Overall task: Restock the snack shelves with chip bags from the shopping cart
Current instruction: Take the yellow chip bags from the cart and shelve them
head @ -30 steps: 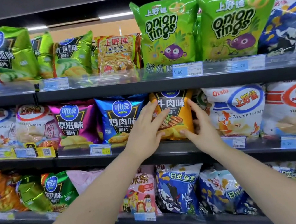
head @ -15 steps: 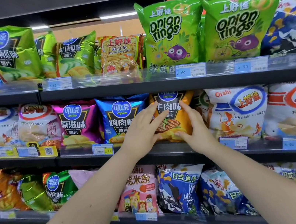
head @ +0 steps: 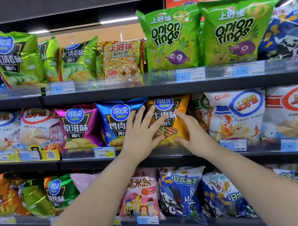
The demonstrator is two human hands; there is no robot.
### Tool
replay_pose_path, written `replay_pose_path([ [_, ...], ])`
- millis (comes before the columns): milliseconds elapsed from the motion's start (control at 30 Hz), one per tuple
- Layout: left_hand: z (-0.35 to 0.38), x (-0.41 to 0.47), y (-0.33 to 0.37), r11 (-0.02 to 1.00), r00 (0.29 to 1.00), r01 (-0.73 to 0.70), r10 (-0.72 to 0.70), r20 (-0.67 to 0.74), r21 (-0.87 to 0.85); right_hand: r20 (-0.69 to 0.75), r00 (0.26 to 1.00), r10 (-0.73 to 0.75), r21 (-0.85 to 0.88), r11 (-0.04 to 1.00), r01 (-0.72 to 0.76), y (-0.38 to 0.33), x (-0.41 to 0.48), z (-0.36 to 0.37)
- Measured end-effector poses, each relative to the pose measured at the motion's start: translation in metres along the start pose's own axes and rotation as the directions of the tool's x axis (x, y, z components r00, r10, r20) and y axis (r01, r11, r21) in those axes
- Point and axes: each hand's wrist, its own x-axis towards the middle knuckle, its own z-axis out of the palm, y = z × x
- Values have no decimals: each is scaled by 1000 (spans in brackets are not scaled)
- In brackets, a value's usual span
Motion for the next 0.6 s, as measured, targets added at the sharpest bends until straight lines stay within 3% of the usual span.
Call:
replay_pose_path([
  [200,15,-15,0,1000,1000,-15,15,0,13,75,997,14,-161,987,-2,8,-10,3],
  [300,10,-18,-1,1000,997,8,-10,-78,-23,-41,999,-26,-254,967,14,1,-12,3],
  [400,9,-21,-8,992,981,125,-126,-147,-22,-155,976,-151,-441,895,68,-13,-5,9],
  [500,16,-23,-22,972,968,228,-220,-121,60,-128,963,-236,-614,782,109,-21,10,29],
  [600,22,-21,-36,963,971,235,-226,-83,133,-134,965,-226,-704,707,68,-25,23,51],
])
